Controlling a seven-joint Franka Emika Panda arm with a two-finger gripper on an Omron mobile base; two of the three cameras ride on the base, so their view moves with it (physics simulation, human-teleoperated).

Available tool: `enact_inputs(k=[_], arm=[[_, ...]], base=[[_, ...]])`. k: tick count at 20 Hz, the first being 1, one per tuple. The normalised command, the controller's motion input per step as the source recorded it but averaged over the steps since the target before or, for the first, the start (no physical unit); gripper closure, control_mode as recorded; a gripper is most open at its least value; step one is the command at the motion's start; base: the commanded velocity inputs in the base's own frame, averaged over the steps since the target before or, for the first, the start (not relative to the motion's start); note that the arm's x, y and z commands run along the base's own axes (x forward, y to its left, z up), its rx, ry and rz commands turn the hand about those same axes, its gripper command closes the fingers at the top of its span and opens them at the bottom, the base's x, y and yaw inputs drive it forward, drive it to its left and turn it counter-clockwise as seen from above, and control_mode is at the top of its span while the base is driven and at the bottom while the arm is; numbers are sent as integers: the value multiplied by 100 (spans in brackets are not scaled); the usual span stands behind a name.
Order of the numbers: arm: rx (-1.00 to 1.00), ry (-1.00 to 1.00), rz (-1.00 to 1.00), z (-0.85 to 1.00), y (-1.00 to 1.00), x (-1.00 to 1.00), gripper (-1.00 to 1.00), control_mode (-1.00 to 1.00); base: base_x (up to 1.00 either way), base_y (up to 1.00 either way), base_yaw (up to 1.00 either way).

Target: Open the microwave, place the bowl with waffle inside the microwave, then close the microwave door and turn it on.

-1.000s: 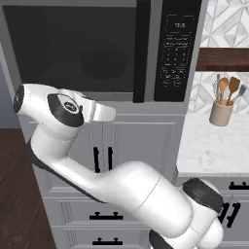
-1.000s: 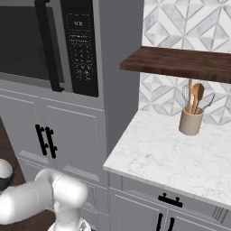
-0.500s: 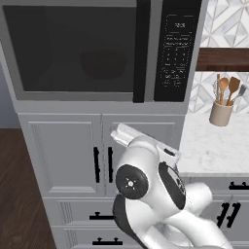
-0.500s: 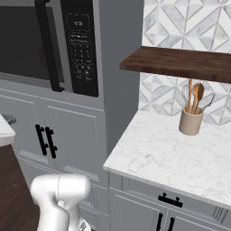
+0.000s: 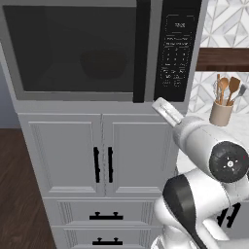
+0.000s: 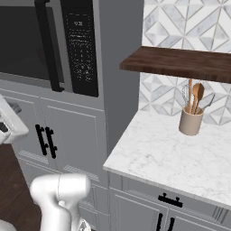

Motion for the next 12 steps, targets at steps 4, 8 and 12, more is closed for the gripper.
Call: enact_inputs(k=[4,8,12], arm=[[27,-12,1,9,-47,-5,100,-100],[28,-12,0,9,-62,0,100,-100],[27,-1,6,1,-74,0,100,-100]], base=[[0,0,0],[0,0,0],[0,0,0]])
